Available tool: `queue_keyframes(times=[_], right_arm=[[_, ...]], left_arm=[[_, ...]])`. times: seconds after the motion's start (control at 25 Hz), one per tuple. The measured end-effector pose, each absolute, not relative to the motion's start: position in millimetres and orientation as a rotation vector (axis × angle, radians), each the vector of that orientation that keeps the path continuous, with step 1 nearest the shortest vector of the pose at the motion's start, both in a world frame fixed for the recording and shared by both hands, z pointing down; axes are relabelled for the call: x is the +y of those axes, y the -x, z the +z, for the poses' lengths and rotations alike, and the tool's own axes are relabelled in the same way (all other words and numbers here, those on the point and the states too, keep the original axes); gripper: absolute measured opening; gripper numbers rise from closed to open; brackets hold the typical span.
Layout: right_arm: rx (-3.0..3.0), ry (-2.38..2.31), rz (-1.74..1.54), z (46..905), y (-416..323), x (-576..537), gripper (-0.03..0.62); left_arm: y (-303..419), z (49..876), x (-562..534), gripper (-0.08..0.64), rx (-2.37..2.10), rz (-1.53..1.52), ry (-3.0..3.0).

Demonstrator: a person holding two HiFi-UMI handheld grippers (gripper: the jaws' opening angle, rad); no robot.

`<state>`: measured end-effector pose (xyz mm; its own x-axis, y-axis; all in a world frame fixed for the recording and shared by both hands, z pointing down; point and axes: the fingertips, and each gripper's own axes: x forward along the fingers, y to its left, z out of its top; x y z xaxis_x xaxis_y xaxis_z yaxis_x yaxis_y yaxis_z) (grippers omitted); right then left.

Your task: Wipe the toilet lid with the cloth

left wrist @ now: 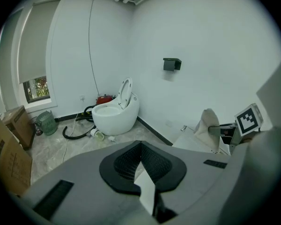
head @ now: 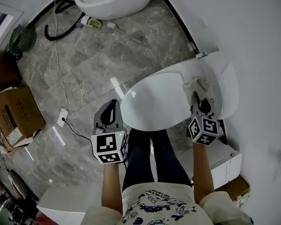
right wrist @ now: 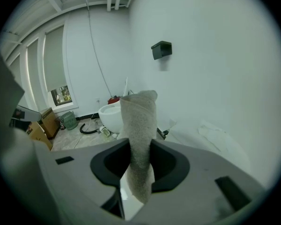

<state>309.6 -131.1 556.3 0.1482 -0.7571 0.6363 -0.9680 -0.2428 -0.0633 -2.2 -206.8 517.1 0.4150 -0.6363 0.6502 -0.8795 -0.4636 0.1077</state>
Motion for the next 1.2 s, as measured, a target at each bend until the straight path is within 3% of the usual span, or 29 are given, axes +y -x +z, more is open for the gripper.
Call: queue_keyframes(times=[1.2], right_arm=[[-1.535, -1.816, 0.928, 787.7, -337.2, -171.6, 0.098]], left_arm=[[-1.2, 647.1, -221.8, 0.003, -1.296, 0.862, -2.146]])
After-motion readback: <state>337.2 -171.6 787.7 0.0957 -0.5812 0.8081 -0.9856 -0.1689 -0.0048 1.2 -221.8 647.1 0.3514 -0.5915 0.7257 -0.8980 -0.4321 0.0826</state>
